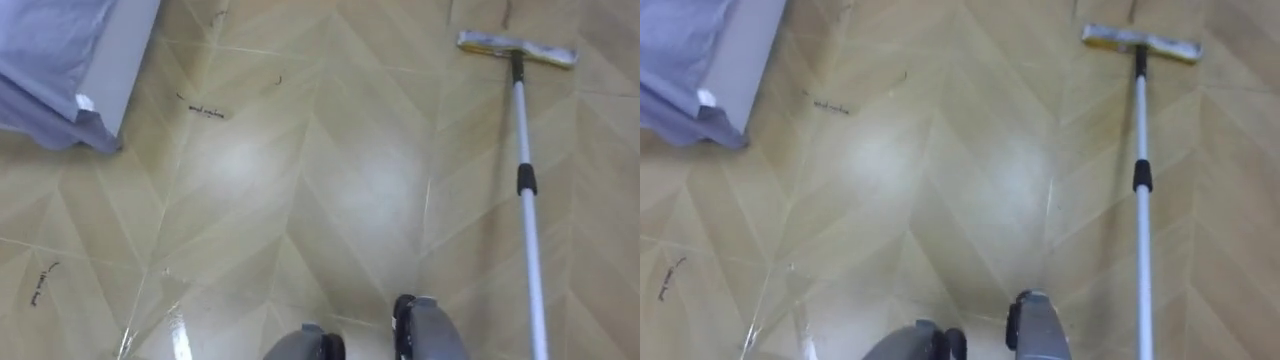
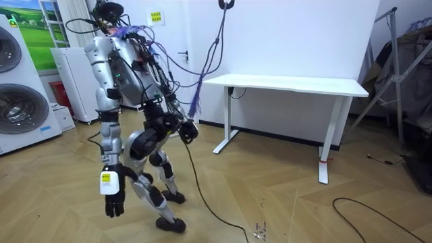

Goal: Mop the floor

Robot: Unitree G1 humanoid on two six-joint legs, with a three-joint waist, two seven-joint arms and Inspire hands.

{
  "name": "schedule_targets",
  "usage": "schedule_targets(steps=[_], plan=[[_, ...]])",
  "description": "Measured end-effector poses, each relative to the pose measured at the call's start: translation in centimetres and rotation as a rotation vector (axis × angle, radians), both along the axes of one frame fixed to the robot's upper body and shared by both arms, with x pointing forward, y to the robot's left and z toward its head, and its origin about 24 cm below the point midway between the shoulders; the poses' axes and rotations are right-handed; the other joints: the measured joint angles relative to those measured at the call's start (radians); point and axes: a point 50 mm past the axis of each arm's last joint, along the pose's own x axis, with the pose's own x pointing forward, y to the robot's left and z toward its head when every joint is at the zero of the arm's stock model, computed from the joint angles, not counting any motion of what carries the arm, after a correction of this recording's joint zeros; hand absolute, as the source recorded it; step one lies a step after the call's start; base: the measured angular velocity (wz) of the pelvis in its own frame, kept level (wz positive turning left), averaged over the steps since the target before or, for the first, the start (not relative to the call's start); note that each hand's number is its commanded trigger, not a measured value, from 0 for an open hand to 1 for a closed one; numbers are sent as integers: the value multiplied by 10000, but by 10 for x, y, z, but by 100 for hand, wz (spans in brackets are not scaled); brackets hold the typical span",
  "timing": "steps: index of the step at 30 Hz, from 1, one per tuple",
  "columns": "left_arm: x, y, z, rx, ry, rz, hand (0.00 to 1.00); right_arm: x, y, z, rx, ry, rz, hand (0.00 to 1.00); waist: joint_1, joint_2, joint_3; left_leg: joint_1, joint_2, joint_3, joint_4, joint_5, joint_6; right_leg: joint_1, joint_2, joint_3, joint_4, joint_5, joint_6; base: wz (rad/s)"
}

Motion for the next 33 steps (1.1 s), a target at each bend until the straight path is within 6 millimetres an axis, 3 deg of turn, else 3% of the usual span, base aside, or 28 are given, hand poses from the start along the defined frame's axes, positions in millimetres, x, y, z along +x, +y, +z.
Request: schedule_targets(steps=[1,2,3,5,6,7,8,10,12,13,14,15,16,17,18,19,20,21,22,23,26,28,29,30,31,32,33], plan=[[-2,2,0,80,101,122,0,10,-1,2,-8,-118,60,100,94,-98,3,-255,92,-10,741,325,-177,52,75,-1,251,-218,-86,-69],[-7,6,1,196,214,514,0,34,-3,7,23,-429,294,100,256,-377,-4,-732,143,39,2017,1271,-333,73,178,166,792,-638,-189,-37],[-6,9,1,169,92,830,0,63,-8,16,-7,-1015,469,100,322,-713,69,-1243,148,13,3005,2421,-517,131,226,223,1163,-958,-289,-23],[5,11,4,133,-360,969,0,105,-17,34,-132,-2165,649,100,457,-903,109,-2003,143,-165,4038,3770,-815,186,400,192,1460,-1228,-487,-11],[13,12,5,154,-619,970,0,129,-23,48,-194,-3068,730,100,645,-982,155,-2543,167,-357,4497,3777,-849,227,543,133,1555,-1353,-637,-16],[16,14,6,191,-715,952,0,139,-25,53,-196,-3421,837,100,774,-1033,186,-2790,177,-384,4752,3721,-817,276,577,135,1602,-1426,-687,-17],[18,17,8,271,-781,927,0,153,-25,61,-110,-3902,1010,100,921,-1226,263,-3190,182,-374,4846,3523,-722,422,644,164,1566,-1544,-697,-4],[17,20,8,257,-688,781,0,161,-25,65,112,-4264,956,100,1009,-1353,313,-3514,205,-330,4119,3164,-668,728,675,154,1429,-1749,-621,3],[13,17,8,-104,-708,624,0,147,-26,58,353,-4063,629,100,1147,-1293,289,-3136,446,-105,1124,2700,-510,1207,680,155,990,-1969,-407,6],[14,17,8,-181,-745,583,0,141,-25,54,437,-3939,565,100,1152,-1253,279,-2963,516,-55,195,2629,-456,1361,676,153,825,-2003,-350,7],[9,16,6,-361,-629,454,0,126,-22,46,596,-3553,497,100,1122,-1141,241,-2549,576,-56,-1597,2395,-345,1731,630,135,380,-2078,-194,9],[3,16,5,-482,-402,286,0,104,-22,36,735,-3046,293,100,1052,-1037,160,-2315,599,153,-2339,2141,-39,2103,489,135,21,-2174,19,20],[3,15,5,-533,-352,196,0,91,-23,31,785,-2774,159,100,963,-990,101,-2185,536,305,-2359,1966,168,2253,375,138,-13,-2250,153,52],[3,11,4,-650,-325,37,0,62,-27,24,734,-2215,-211,100,688,-792,37,-1946,166,367,-2321,1641,502,2423,136,278,261,-2248,286,61],[3,8,3,-685,-332,-42,0,44,-29,20,675,-1879,-399,100,558,-727,19,-1758,-93,398,-2307,1484,649,2392,-22,470,715,-2117,474,84],[4,2,2,-764,-354,-195,0,3,-33,15,507,-1007,-682,100,353,-503,-106,-1399,-542,407,-2230,1170,953,2174,-191,823,1823,-1482,762,73],[6,-4,1,-833,-434,-377,0,-38,-31,11,466,-22,-893,100,235,-220,-284,-1050,-781,411,-2157,848,1162,1925,-243,1108,2834,-435,863,55],[8,-9,1,-882,-717,-387,0,-68,-28,10,427,648,-1139,100,105,57,-335,-689,-892,387,-2173,608,1291,1722,-197,1289,3522,502,937,22],[14,-9,3,-774,-1110,-376,0,-86,-22,9,449,1007,-1309,100,-170,243,-304,-428,-961,324,-2273,438,1365,1388,-176,1285,4015,712,1008,0],[19,-7,5,-506,-1386,-328,0,-91,-15,6,478,1174,-1351,100,-407,348,-245,-259,-1087,68,-2391,419,1383,874,-106,1239,4325,658,974,-5],[26,-8,6,-323,-1715,-242,0,-91,7,-3,819,1247,-1271,100,-551,426,-151,75,-1121,-503,-2688,417,1367,61,256,1238,3853,486,950,-54],[19,-16,3,-560,-1586,74,0,-77,16,-7,947,1199,-905,100,-444,461,-81,693,-1119,-1050,-3145,332,1196,74,279,1130,1733,207,936,-106],[12,-17,1,-560,-1393,180,0,-55,15,-8,888,1038,-534,100,-382,425,3,941,-1127,-1404,-3236,319,1161,298,279,968,167,95,847,-112],[8,-16,1,-502,-1283,236,0,-45,14,-7,826,966,-324,100,-356,363,42,1006,-1140,-1570,-3216,330,1121,468,324,837,-510,90,837,-131],[-2,-11,0,-226,-927,428,0,-9,13,-5,662,622,249,100,-305,148,151,1095,-1246,-1883,-2982,338,884,847,339,579,-1711,225,768,-113],[-9,-5,0,-57,-585,673,0,24,8,2,386,244,767,100,-331,-55,200,934,-1286,-1905,-2421,274,504,1141,267,406,-1695,510,556,-96],[-9,-4,0,-8,-500,739,0,40,4,6,163,-67,976,100,-312,-85,216,802,-1257,-1892,-2106,260,254,1211,152,161,-1616,414,509,-36]])
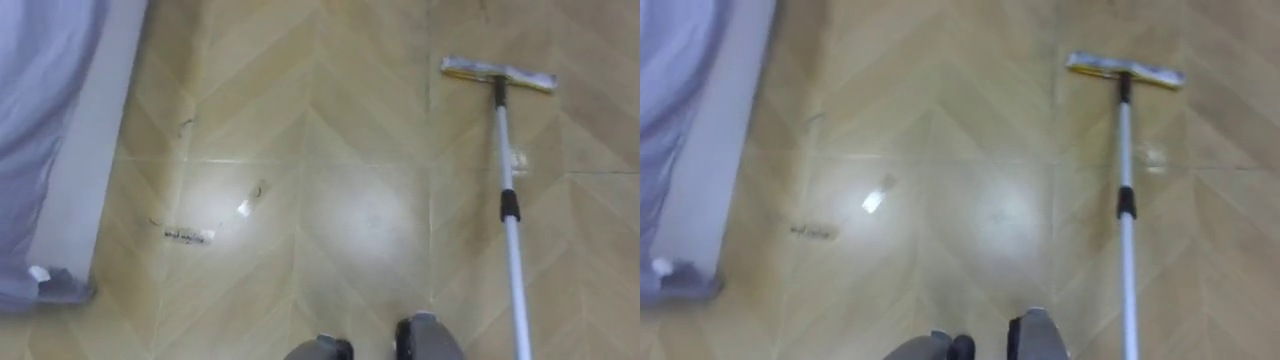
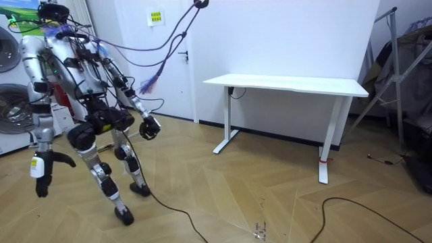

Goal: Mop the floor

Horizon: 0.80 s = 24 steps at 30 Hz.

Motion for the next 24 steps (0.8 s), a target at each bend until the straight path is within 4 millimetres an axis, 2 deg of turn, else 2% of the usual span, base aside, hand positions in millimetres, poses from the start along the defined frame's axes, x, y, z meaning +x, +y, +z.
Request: schedule_targets(steps=[1,2,3,4,5,6,7,8,9,10,11,12,13,14,15,16,17,18,19,20,21,22,24], plan=[[3,6,2,230,-41,-16,0,35,-7,12,-405,-790,352,100,32,-51,5,-330,19,128,711,76,-541,9,-289,-521,300,-260,-99,19],[9,13,5,478,-157,-115,0,62,-15,24,-718,-1547,520,100,80,-207,-19,-755,55,430,1493,336,-1003,-50,-427,-723,698,-612,-133,42],[12,18,7,666,-213,-228,0,77,-19,32,-865,-2014,609,100,174,-370,-55,-1065,165,782,2048,586,-1392,-127,-455,-681,944,-865,-144,54],[14,29,10,969,-251,-246,0,97,-26,45,-1083,-2735,721,100,457,-782,-43,-1563,431,1395,3133,1301,-1422,-188,-499,-549,1413,-1324,-203,34],[10,36,12,1154,-125,-368,0,109,-34,55,-1201,-3274,749,100,792,-1052,-28,-2053,626,1669,4080,2190,-1176,-54,-487,-576,1679,-1633,-319,24],[7,37,12,1198,-2,-458,0,115,-37,61,-1234,-3479,775,100,932,-1168,-5,-2247,695,1718,4385,2278,-1048,79,-498,-573,1735,-1743,-417,43],[3,37,11,1156,208,-580,0,122,-45,69,-1283,-3787,683,100,1094,-1246,18,-2592,875,1594,4113,1717,-652,362,-422,-583,1768,-1970,-390,80],[2,35,10,918,287,-670,0,120,-49,70,-1182,-3866,438,100,1162,-1224,82,-2913,1108,1515,3251,1282,-526,673,-345,-566,1686,-2178,-352,100],[1,34,10,769,305,-712,0,116,-51,69,-1112,-3824,218,100,1167,-1237,82,-3034,1217,1547,2542,1242,-537,844,-339,-558,1596,-2293,-296,116],[2,32,9,515,210,-855,0,102,-55,64,-1003,-3666,-262,100,1164,-1218,76,-3097,1316,1572,709,1356,-639,1208,-352,-445,1318,-2496,-181,117],[-1,29,8,215,231,-900,0,84,-55,53,-814,-3338,-720,100,1157,-1086,15,-3047,1448,1645,-710,1912,-639,1633,-353,-351,994,-2712,-14,113],[-2,27,7,104,263,-913,0,71,-54,47,-713,-3101,-962,100,1136,-1036,-8,-3006,1507,1886,-777,2126,-538,1775,-396,-252,880,-2867,134,100],[-2,21,6,-85,312,-1110,0,47,-52,37,-552,-2623,-1467,100,1123,-913,-90,-2884,1601,2506,-626,1824,92,2035,-439,162,786,-3003,326,56],[-2,16,4,-198,369,-1445,0,27,-49,28,-409,-2201,-1817,100,1206,-840,-90,-2663,1582,2901,-475,1497,511,2159,-530,558,909,-2937,458,24],[-4,13,3,-247,418,-1478,0,20,-46,25,-348,-2037,-1909,100,1213,-841,-92,-2522,1573,3144,-452,1343,621,2165,-623,600,1036,-2843,627,-33],[-1,9,2,-380,346,-1379,0,3,-45,19,-401,-1687,-1818,100,1176,-785,-123,-2197,1500,3439,-461,1025,770,2117,-813,766,1428,-2510,803,-37],[4,5,2,-454,106,-1349,0,-17,-47,16,-623,-1327,-1775,100,921,-587,-205,-1866,1280,3443,-540,808,875,2099,-1006,822,1901,-1995,807,-20],[7,4,2,-443,-60,-1348,0,-27,-47,14,-725,-1127,-1732,100,762,-505,-244,-1697,1163,3396,-607,730,899,2070,-1070,849,2204,-1716,778,11],[16,5,4,-303,-518,-1294,0,-49,-45,10,-927,-605,-1562,100,510,-385,-321,-1313,996,3309,-792,567,940,1790,-1040,1091,3022,-1091,749,15],[26,5,6,-154,-863,-1259,0,-66,-42,7,-1040,-191,-1510,100,323,-197,-377,-1042,866,2927,-917,481,904,1303,-815,1102,3579,-1004,675,4],[30,4,7,-94,-975,-1228,0,-72,-40,6,-1070,-20,-1456,100,281,-105,-397,-945,859,2753,-968,460,866,961,-660,1131,3778,-1016,654,-14],[33,3,7,15,-1104,-1165,0,-79,-33,3,-1073,233,-1389,100,116,-25,-376,-616,858,2631,-1229,453,844,285,-468,1020,4026,-996,617,-20],[32,-2,6,-38,-1048,-1049,0,-89,-24,-2,-1005,540,-1305,100,-151,78,-369,-106,865,2510,-1525,391,728,-409,-389,903,3652,-928,502,-17]])
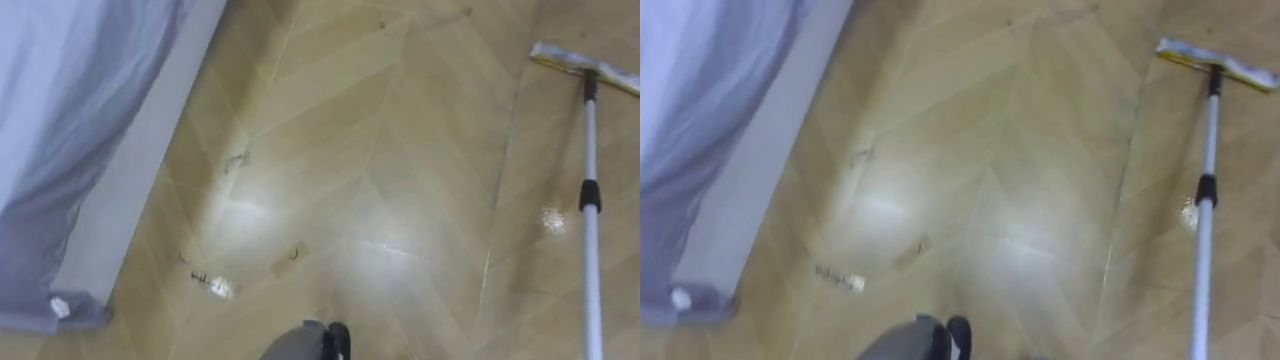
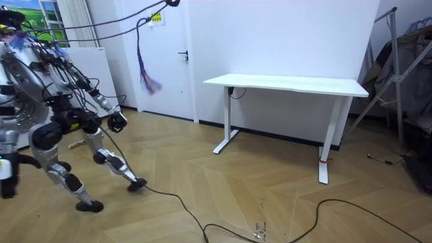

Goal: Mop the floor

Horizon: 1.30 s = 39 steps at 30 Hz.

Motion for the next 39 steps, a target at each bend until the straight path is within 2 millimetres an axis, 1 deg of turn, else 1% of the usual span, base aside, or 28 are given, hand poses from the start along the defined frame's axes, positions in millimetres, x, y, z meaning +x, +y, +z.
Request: schedule_targets(steps=[1,3,4,7,10,11,12,14,15,16,19,20,22,23,24,25,26,27,28,29,31,33,34,35,36,37,38,39], plan=[[-1,-4,-1,-59,62,-88,0,-2,5,-2,33,90,58,100,-201,167,53,276,10,-234,-99,-66,-113,-169,-48,-95,-1006,39,-62,0],[-4,-6,-2,-90,161,-196,0,-1,14,-6,195,21,52,100,-313,159,31,562,28,-245,-290,-158,-274,-136,-335,-349,-3099,592,-196,0],[-11,-6,-3,-92,371,-154,0,5,17,-7,291,-106,143,100,-291,188,63,675,184,-229,-185,-339,-436,-85,-298,-453,-3658,1467,-226,-41],[-27,-1,-6,-53,1117,67,0,45,16,-4,318,-596,438,100,293,83,129,961,727,-255,128,-605,-896,242,281,-794,-3925,1486,-695,-65],[-28,5,-4,-41,1152,339,0,99,13,6,248,-1766,707,100,401,-44,203,502,1051,-434,1529,-518,-1174,274,441,-1037,-3422,967,-1114,-5],[-26,9,-3,15,1054,296,0,121,11,14,195,-2315,735,100,549,-159,245,53,1252,-477,2477,-302,-1505,170,633,-1024,-3149,763,-1190,6],[-27,10,-2,32,1041,322,0,131,10,17,187,-2589,733,100,670,-224,266,-177,1327,-550,2967,-141,-1628,121,722,-1016,-2999,642,-1215,-18],[-33,16,-1,110,1162,592,0,160,9,28,312,-3432,786,100,895,-470,271,-1013,1470,-757,4482,783,-1698,38,1094,-829,-2540,261,-1329,-15],[-40,20,0,150,1278,708,0,174,8,35,556,-3976,722,100,1047,-788,305,-1939,1396,-853,5725,1878,-1696,45,1628,-234,-2148,-42,-1548,5],[-42,20,0,93,1309,736,0,175,6,36,612,-4083,681,100,1063,-822,265,-2269,1361,-782,5866,1842,-1654,82,1757,-129,-2123,-120,-1580,22],[-50,19,-2,-201,1550,566,0,170,4,35,731,-4091,543,100,1280,-989,318,-2724,1170,-123,4502,1565,-1491,597,2004,134,-2327,-266,-1769,8],[-59,17,-3,-408,1740,567,0,165,7,31,856,-3958,530,100,1345,-1003,278,-2557,983,-9,3124,1564,-1487,951,2059,225,-2569,-303,-1754,-25],[-67,16,-4,-728,1935,568,0,139,6,21,1009,-3461,468,100,1274,-666,233,-1980,913,68,-1,1624,-1406,1729,2091,20,-3138,-569,-1874,-12],[-67,18,-3,-738,1909,660,0,116,5,14,1045,-2986,319,100,1139,-594,183,-1846,897,239,-289,2043,-857,1974,2006,24,-3238,-850,-1785,17],[-68,17,-3,-749,1906,666,0,103,4,11,1023,-2693,215,100,1049,-554,112,-1817,846,339,-275,1970,-693,2068,1933,27,-3292,-915,-1653,37],[-60,14,-4,-821,1635,585,0,77,0,7,873,-2020,90,100,891,-521,49,-1682,687,579,-244,1704,-287,2184,1702,57,-3261,-1098,-1510,33],[-52,11,-4,-879,1402,551,0,55,-3,5,629,-1368,4,100,761,-458,38,-1555,511,724,-138,1468,-40,2103,1464,51,-2672,-1152,-1313,22],[-48,11,-4,-884,1253,569,0,46,-3,4,549,-1102,4,100,711,-459,38,-1489,436,803,-61,1294,5,1936,1320,26,-2211,-1051,-1114,4],[-40,10,-3,-849,962,537,0,29,-2,2,470,-676,-9,100,489,-449,31,-1315,302,903,95,971,134,1556,1062,-17,-1108,-669,-499,8],[-35,9,-2,-829,698,525,0,15,2,0,529,-358,-83,100,310,-363,-26,-1127,179,875,174,715,221,1258,886,-101,-236,-57,-183,11],[-28,6,-1,-777,334,331,0,1,6,-2,588,-14,-171,100,153,-200,-41,-852,46,437,180,439,175,856,842,-36,283,223,-117,-18],[-26,-2,-3,-815,257,356,0,4,8,-3,318,29,-4,100,186,74,100,-539,-27,-452,48,341,-2,225,751,-167,234,145,-240,-64],[-27,-6,-4,-868,355,410,0,10,12,-5,238,-1,194,100,211,219,174,-208,-29,-982,-163,339,-111,20,655,-222,-408,142,-240,-60],[-29,-7,-5,-843,437,438,0,13,16,-6,255,-18,296,100,230,234,182,-19,-29,-1225,-312,335,-194,-12,606,-197,-965,144,-237,-85],[-35,-5,-6,-704,687,560,0,30,24,-8,363,-172,626,100,215,192,198,453,-44,-1885,-702,353,-387,226,412,-140,-3326,342,-176,-65],[-36,-4,-6,-636,745,578,0,41,25,-8,335,-338,731,100,207,176,198,543,-61,-2120,-736,340,-449,341,360,-121,-4189,517,-157,-56],[-37,-3,-6,-560,764,600,0,47,25,-7,312,-431,743,100,199,152,210,600,-91,-2270,-722,305,-537,474,338,-152,-4801,759,-142,-5],[-36,-1,-6,-481,725,602,0,58,25,-6,212,-619,797,100,178,48,228,657,-165,-2480,-672,180,-750,769,147,-468,-5138,1566,-59,30]])
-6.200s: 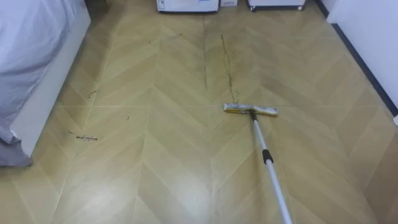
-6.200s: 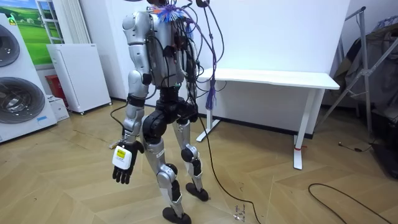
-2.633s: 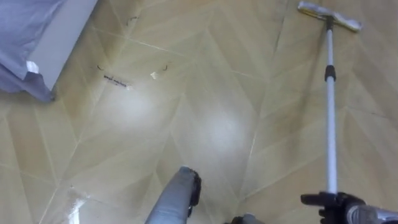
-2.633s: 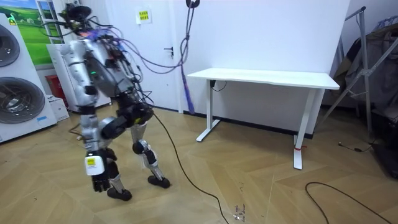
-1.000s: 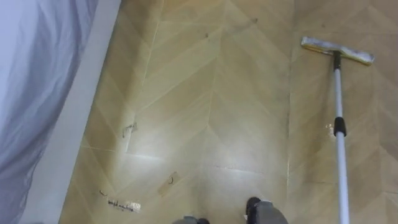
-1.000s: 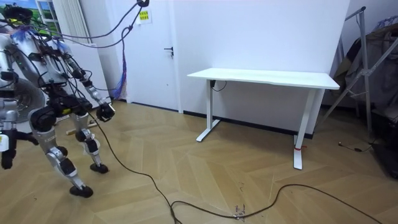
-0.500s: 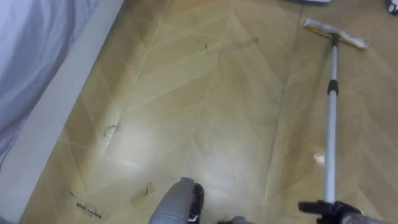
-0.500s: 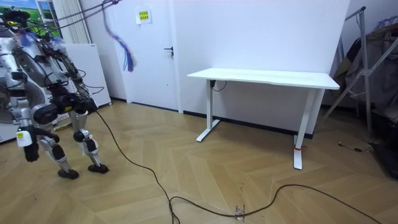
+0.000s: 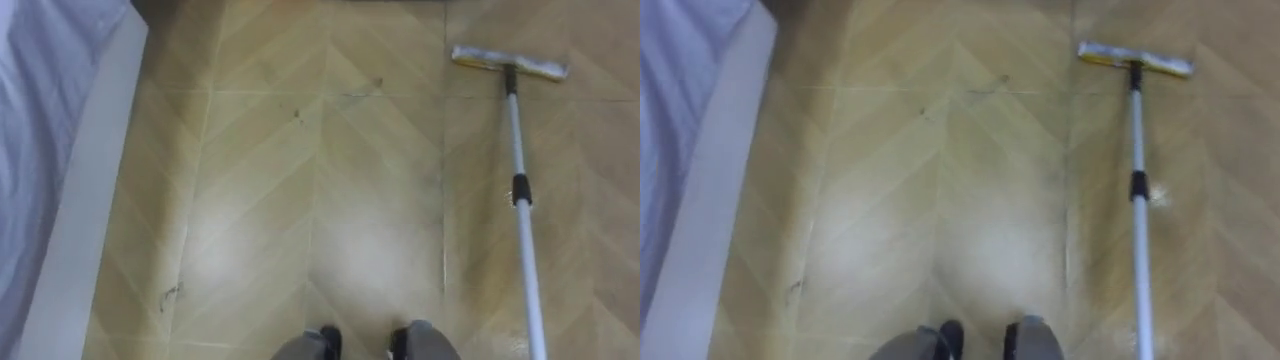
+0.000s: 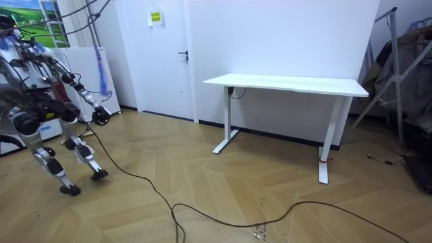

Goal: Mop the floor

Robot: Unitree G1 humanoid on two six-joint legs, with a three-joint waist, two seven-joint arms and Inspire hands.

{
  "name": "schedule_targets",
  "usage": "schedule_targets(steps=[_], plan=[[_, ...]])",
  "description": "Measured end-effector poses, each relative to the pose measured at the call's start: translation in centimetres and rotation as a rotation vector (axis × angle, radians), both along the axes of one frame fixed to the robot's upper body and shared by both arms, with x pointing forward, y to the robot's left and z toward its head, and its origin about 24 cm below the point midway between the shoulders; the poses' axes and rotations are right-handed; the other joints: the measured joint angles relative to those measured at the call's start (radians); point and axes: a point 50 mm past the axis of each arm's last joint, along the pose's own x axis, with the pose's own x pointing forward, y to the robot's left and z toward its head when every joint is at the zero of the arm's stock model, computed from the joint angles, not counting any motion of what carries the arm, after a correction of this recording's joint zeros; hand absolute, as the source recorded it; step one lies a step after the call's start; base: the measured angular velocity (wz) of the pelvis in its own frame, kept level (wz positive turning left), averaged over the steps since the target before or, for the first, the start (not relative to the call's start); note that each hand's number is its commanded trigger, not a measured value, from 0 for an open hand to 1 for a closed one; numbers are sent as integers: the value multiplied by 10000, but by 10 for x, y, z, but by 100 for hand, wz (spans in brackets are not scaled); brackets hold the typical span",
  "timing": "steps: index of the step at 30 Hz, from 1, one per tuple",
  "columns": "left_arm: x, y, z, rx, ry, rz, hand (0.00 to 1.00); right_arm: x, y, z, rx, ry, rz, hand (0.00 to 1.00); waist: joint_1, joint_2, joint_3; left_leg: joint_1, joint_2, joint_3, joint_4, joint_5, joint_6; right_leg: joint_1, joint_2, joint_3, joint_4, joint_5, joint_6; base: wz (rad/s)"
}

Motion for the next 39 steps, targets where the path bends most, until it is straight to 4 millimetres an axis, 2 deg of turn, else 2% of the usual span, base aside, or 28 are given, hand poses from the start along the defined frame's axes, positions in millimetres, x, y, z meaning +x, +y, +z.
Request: schedule_targets(steps=[1,3,4,5,6,7,8,10,12,13,14,15,16,17,18,19,20,21,23,24,27,28,29,31,34,36,37,39], plan=[[2,0,0,22,-80,-17,0,14,-1,3,-75,-246,-36,100,17,-37,28,118,43,-27,-18,-50,-91,213,-86,-367,20,213,-157,54],[2,3,1,82,-71,-7,0,46,-3,11,-26,-765,-134,100,126,-127,75,280,257,114,-38,-45,-127,510,-22,-740,-31,113,-321,44],[1,8,2,174,9,-10,0,72,-7,20,57,-1445,-161,100,291,-299,87,439,416,162,-42,-44,-143,622,42,-798,14,58,-416,18],[0,15,3,326,112,-6,0,99,-14,33,129,-2266,-174,100,488,-611,179,624,505,176,-52,-39,-168,734,69,-799,159,12,-495,11],[-2,18,4,417,208,-3,0,112,-18,40,106,-2620,-106,100,588,-644,138,722,568,192,-48,-46,-222,837,107,-843,156,-13,-540,11],[-6,28,5,640,392,55,0,122,-25,49,76,-2659,-105,100,722,-837,135,956,721,225,-42,-63,-423,1168,201,-1042,84,-56,-617,32],[-10,39,8,872,568,181,0,110,-29,46,194,-2043,-254,100,832,-1068,163,1257,864,344,-60,-63,-457,1582,279,-1174,37,-65,-645,46],[-13,46,9,994,788,295,0,95,-34,42,305,-1667,-184,100,735,-1202,186,1584,1177,661,-182,-67,-464,2240,453,-1439,-468,-60,-661,62],[-10,40,8,738,762,285,0,93,-41,45,332,-1646,-113,100,736,-1190,196,1827,1402,1054,-446,-91,-506,2623,555,-1568,-948,-32,-772,36],[-7,35,6,547,642,340,0,87,-41,43,366,-1616,-74,100,793,-1078,235,2082,1495,1072,-766,-178,-657,2899,634,-1660,-1216,61,-854,10],[-5,31,5,436,609,356,0,80,-36,37,498,-1677,-13,100,795,-985,276,2346,1536,1079,-1009,-150,-685,3211,727,-1745,-1469,184,-867,6],[-6,29,5,397,635,350,0,75,-32,32,620,-1685,-54,100,791,-932,265,2512,1552,1078,-1097,-130,-690,3405,745,-1780,-1590,226,-867,13],[-9,26,3,317,776,391,0,59,-23,23,946,-1552,-281,100,777,-824,198,2919,1551,1071,-1357,-96,-680,3881,723,-1869,-1877,253,-848,18],[-12,25,3,334,865,339,0,39,-16,14,1288,-1283,-653,100,784,-775,48,3379,1480,1066,-1798,62,-673,4279,692,-1847,-2156,270,-806,20],[-14,24,2,359,907,324,0,29,-13,11,1446,-1104,-801,100,759,-822,-19,3606,1428,1063,-2057,167,-676,4437,649,-1844,-2262,277,-793,21],[-19,24,2,387,1037,291,0,10,-7,5,1638,-767,-1035,100,596,-793,-136,3975,1344,1029,-2511,398,-666,4725,574,-1856,-2440,290,-764,19],[-22,22,1,375,1130,269,0,-7,-5,2,1741,-449,-1193,100,457,-724,-206,4311,1303,1024,-2868,542,-666,4960,543,-1841,-2577,301,-745,16],[-26,22,1,370,1242,296,0,-15,-5,1,1752,-270,-1223,100,409,-756,-190,4487,1292,1026,-3022,595,-676,5090,532,-1852,-2655,309,-743,6],[-31,23,1,576,1423,27,0,-46,-3,-2,1674,661,-885,100,199,-689,-233,5130,1276,1082,-3499,747,-692,5559,527,-1817,-2867,295,-748,-6],[-32,24,1,604,1424,106,0,-53,-2,-2,1680,838,-884,100,167,-703,-239,5293,1278,1145,-3588,794,-695,5636,528,-1794,-2893,280,-752,-15],[-40,24,2,665,1515,345,0,-83,6,-4,1879,1582,-892,100,-98,-807,-247,5991,1298,1371,-4017,934,-719,6098,558,-1703,-3111,249,-752,-13],[-42,22,1,622,1503,466,0,-92,11,-5,2038,1817,-926,100,-169,-841,-265,6201,1337,1578,-4132,936,-720,6281,594,-1656,-3207,248,-752,-14],[-43,20,1,563,1522,510,0,-97,16,-6,2253,1990,-949,100,-198,-883,-289,6334,1356,1709,-4216,936,-720,6362,612,-1585,-3223,235,-741,-15],[-44,18,0,499,1547,511,0,-98,22,-7,2533,2119,-855,100,-288,-913,-254,6506,1373,1761,-4287,935,-720,6483,632,-1534,-3283,244,-741,-13],[-44,18,0,504,1532,526,0,-100,27,-8,2810,2217,-890,100,-319,-1000,-251,6725,1371,1781,-4303,934,-720,6747,649,-1498,-3436,295,-705,-2],[-44,19,1,478,1552,603,0,-99,27,-8,2891,2218,-971,100,-315,-999,-248,6797,1382,1847,-4321,934,-720,6853,704,-1346,-3582,367,-668,-5],[-46,19,0,455,1637,621,0,-96,27,-8,2926,2207,-876,100,-267,-923,-274,6821,1401,1897,-4332,934,-720,6885,737,-1307,-3663,441,-663,-13],[-51,18,0,415,1816,632,0,-94,27,-8,2980,2215,-897,100,-302,-890,-251,6892,1414,1916,-4347,934,-719,7035,760,-1306,-3841,540,-649,-5]])
